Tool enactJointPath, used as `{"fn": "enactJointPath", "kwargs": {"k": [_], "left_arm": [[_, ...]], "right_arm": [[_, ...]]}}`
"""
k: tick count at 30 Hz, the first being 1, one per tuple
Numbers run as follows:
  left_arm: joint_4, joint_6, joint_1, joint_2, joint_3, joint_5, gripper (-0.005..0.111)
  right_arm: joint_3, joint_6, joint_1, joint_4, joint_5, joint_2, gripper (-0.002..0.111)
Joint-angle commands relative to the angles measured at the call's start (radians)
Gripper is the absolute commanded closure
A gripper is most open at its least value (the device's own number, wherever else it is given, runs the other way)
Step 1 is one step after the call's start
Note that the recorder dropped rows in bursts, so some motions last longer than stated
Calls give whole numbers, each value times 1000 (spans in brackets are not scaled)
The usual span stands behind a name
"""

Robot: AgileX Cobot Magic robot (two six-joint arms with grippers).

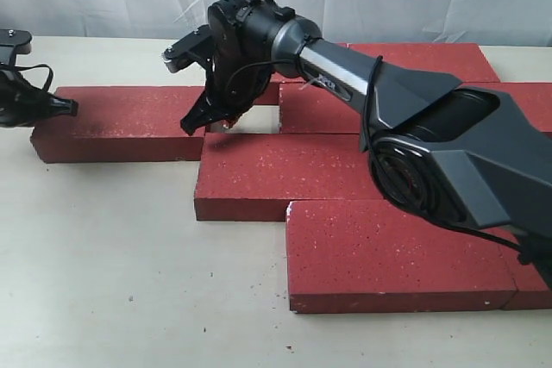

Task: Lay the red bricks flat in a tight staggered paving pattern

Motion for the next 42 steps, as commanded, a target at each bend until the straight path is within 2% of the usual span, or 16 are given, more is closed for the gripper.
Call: {"fn": "enactJointPath", "kwargs": {"k": [1, 13, 18, 21, 25, 30, 37, 42], "left_arm": [[-10, 1, -13, -6, -3, 5, 107], [11, 1, -4, -6, -3, 1, 107], [23, 1, -1, -6, -3, 6, 107], [10, -2, 36, -7, -3, 6, 107], [3, -2, 46, -7, -3, 6, 107], [3, -2, 46, -7, -3, 3, 107], [3, -2, 46, -7, -3, 3, 107], [-12, -2, 44, -7, -3, 10, 107]], "right_arm": [[-5, 8, 0, 6, 31, -6, 109], [-5, -54, 12, 6, 148, -11, 109], [-5, -50, 12, -109, 148, -11, 109], [-5, -39, 10, -156, 148, -35, 109], [-5, -51, 10, -64, 148, -123, 109], [-5, -337, 12, 375, 148, -111, 109], [-5, -353, 24, 388, 148, -53, 109], [-5, -353, 24, 316, 87, -34, 109]]}}
